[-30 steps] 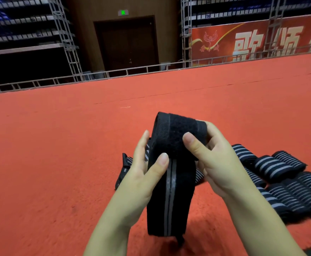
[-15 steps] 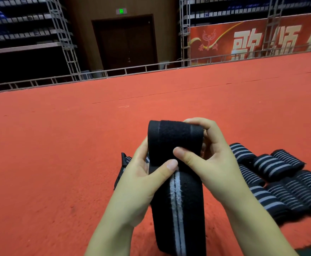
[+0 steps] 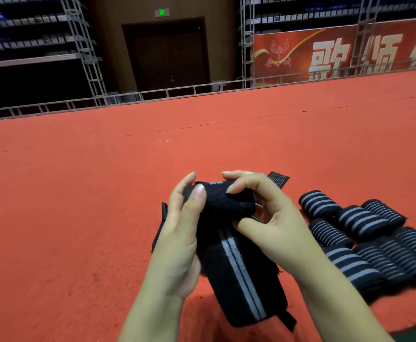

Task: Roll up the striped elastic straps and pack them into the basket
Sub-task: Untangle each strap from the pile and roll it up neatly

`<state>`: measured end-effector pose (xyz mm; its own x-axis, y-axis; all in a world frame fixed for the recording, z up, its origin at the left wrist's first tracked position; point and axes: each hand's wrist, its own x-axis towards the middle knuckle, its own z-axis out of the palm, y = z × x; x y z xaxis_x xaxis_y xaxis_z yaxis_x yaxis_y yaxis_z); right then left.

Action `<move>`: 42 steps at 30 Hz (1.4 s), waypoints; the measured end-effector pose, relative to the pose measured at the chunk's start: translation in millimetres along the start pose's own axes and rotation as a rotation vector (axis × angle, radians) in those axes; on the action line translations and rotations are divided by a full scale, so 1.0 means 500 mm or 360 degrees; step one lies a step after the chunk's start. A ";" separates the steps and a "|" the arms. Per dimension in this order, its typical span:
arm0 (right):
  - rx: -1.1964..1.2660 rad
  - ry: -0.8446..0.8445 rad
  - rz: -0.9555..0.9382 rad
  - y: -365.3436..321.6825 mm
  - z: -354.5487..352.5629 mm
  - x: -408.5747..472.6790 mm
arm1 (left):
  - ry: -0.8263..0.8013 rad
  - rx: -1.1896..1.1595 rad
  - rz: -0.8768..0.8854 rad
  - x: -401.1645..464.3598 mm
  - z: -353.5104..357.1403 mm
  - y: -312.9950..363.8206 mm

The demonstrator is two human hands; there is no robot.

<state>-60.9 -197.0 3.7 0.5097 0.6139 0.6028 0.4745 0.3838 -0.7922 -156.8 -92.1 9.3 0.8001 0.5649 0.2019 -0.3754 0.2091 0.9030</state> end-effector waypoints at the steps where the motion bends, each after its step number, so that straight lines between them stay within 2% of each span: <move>1: 0.0017 -0.0020 0.0036 0.001 0.000 0.000 | -0.0003 0.0016 0.0027 0.001 -0.004 -0.002; 5: 0.0456 0.0039 0.0300 -0.003 0.001 0.004 | 0.0045 0.0005 0.0135 0.000 -0.012 0.004; 7: 0.0624 0.0104 0.0440 -0.006 0.001 0.007 | -0.0021 -0.0002 0.0194 -0.001 -0.015 0.010; 11: 0.0523 0.0070 0.0640 -0.008 0.011 0.012 | -0.0169 0.0138 0.0245 -0.002 -0.019 0.005; 14: 0.0366 0.0049 0.0682 0.002 0.007 0.010 | -0.0247 0.0251 0.0251 -0.001 -0.024 -0.007; 21: 0.0301 -0.0087 0.0639 -0.006 -0.022 0.009 | -0.0297 0.0343 0.0216 -0.006 -0.028 0.000; 28: 0.0279 0.0174 0.0396 -0.002 -0.020 0.003 | -0.0391 0.0471 0.0145 0.002 -0.039 -0.006; 31: 0.0365 0.0260 0.0309 0.000 -0.024 0.005 | -0.0341 0.0463 0.0065 0.004 -0.047 -0.014; 36: 0.0496 0.0278 0.0152 0.006 -0.032 0.011 | -0.0329 0.0501 0.0015 0.008 -0.051 -0.014; 42: 0.0292 0.0321 -0.0013 0.003 -0.019 0.004 | -0.0349 0.0456 0.0036 0.004 -0.043 -0.017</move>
<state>-52.4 -201.6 4.8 0.6477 0.4678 0.6014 0.3506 0.5177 -0.7804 -161.9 -75.5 -6.0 0.8861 0.3756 0.2716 -0.2728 -0.0513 0.9607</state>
